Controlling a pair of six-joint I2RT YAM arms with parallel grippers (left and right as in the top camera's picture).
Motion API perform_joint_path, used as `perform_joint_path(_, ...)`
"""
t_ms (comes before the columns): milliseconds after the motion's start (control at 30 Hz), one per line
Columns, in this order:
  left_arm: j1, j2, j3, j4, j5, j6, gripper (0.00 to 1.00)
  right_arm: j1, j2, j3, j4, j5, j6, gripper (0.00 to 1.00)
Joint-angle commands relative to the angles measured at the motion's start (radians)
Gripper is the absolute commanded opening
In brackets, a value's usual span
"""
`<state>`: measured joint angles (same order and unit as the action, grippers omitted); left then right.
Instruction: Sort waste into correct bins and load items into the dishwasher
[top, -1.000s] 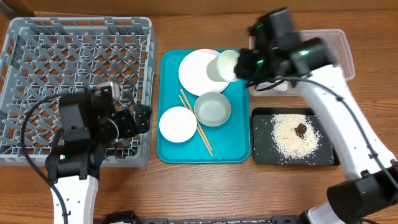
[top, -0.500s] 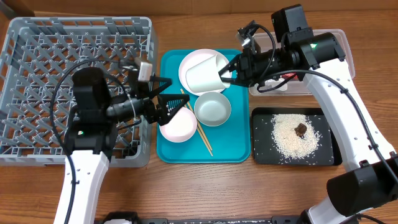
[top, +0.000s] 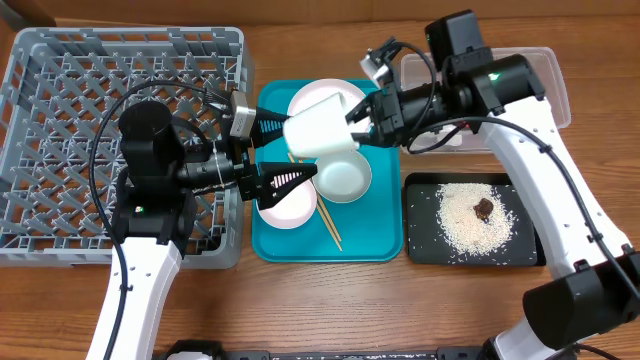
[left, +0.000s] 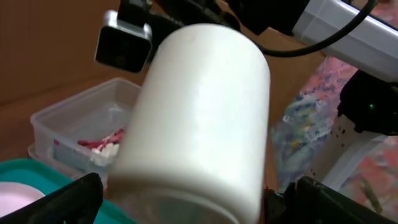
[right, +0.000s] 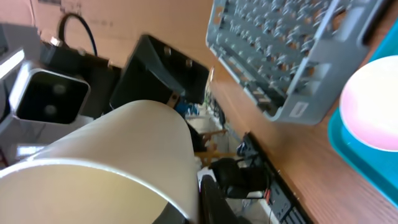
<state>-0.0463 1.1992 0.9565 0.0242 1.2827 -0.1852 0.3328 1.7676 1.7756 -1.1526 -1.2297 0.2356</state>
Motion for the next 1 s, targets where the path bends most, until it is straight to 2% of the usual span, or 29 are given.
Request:
perform_joint_path(0, -0.009, 0.007, 0.021, 0.032, 0.025, -0.031, 1.0, 0.023, -0.004, 0.004, 0.001, -0.042, -0.007, 0.04)
perform_joint_path(467, -0.028, 0.007, 0.021, 0.081, 0.006, -0.033, 1.0, 0.04, -0.004, 0.004, -0.006, -0.068, -0.004, 0.04)
perform_joint_path(967, -0.028, 0.007, 0.021, 0.1, -0.008, -0.032, 0.84, 0.054, -0.004, 0.004, -0.005, -0.085, -0.004, 0.04)
